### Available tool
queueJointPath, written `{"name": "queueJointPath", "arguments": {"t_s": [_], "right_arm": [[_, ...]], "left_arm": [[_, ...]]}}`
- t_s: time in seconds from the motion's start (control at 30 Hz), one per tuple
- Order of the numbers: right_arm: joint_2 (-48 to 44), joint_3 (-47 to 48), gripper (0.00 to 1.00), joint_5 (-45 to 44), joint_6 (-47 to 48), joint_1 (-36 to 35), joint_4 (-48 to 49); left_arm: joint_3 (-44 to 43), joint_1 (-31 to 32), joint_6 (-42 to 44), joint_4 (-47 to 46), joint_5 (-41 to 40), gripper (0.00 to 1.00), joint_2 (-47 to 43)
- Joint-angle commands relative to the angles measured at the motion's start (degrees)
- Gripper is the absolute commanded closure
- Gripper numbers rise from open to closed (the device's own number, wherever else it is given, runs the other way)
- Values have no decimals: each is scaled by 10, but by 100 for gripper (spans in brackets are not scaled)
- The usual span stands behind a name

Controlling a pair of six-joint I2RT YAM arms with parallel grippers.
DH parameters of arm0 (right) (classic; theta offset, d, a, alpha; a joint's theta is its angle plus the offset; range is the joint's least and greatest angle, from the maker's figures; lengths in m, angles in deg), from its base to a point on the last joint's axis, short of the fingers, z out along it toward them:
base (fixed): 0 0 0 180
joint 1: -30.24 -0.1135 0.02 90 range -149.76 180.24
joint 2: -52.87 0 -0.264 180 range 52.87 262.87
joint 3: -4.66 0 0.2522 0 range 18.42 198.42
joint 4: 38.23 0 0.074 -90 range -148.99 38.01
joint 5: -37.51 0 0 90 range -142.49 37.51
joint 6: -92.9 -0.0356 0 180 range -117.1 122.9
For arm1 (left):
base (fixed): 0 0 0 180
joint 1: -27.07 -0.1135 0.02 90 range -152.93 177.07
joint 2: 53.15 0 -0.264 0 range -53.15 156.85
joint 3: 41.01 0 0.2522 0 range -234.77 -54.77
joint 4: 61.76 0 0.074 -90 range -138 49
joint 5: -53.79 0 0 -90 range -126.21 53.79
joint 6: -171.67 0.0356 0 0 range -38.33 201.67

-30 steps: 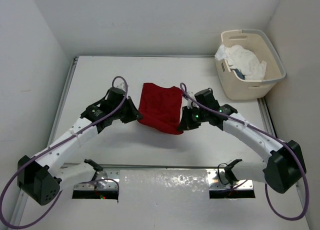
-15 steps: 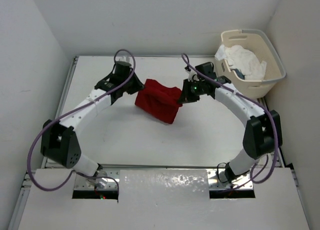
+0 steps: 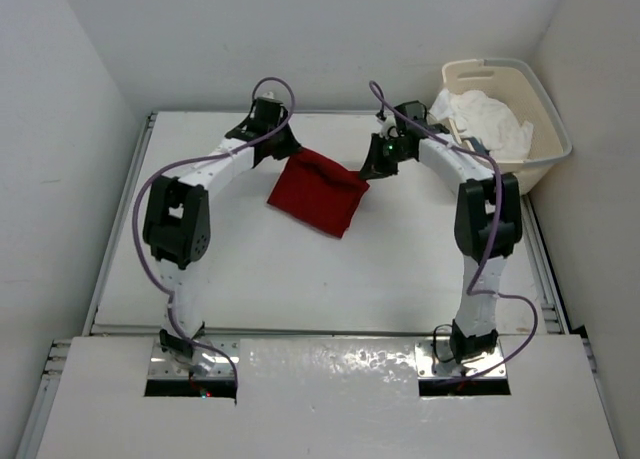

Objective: Fold and stack the t-shirts
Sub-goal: Fold the long partially folded tshirt into a neat square

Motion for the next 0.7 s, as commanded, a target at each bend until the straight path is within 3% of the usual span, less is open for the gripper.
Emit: {"name": "queueJointPath", "arguments": {"t_s": [0.0,0.03,0.07,0.1,0.13,0.23,0.27,0.3,0.33,0.37,0.4,0.57,0.67], "right_arm": [[43,68,100,15,-9,9,-7],[70,77,91,18,-11,10,-8],[82,88,83,15,-16,11,-6],[93,109,73,2,-18,14,-7],[101,120,58,-8,-13,16,-7],[114,171,43,-18,1,21,-17],[105,179,36,-21,13,21,-20],[98,190,31,-25,21,21,-22],[90,190,27,-29,26,21,-25],[68,174,7,-45,30,21,-27],[56,159,1,-45,35,21,-21],[-22,43,1,-51,30,15,25],[-44,-3,1,-4,18,5,68]], "left_arm": [[-67,-11,17,-6,9,100,38],[-86,-12,14,-3,10,91,48],[-93,-13,13,-2,11,57,65],[-103,-15,13,0,14,41,75],[-114,-17,11,4,15,37,82],[-167,-18,17,20,21,22,95],[-170,-17,20,21,24,7,90],[-172,-17,22,19,26,0,86],[-169,-16,26,19,27,0,80],[-159,-14,28,19,27,0,70],[-159,-14,28,19,26,0,64],[-91,0,27,1,39,0,31],[-50,12,26,-15,58,0,21]]}}
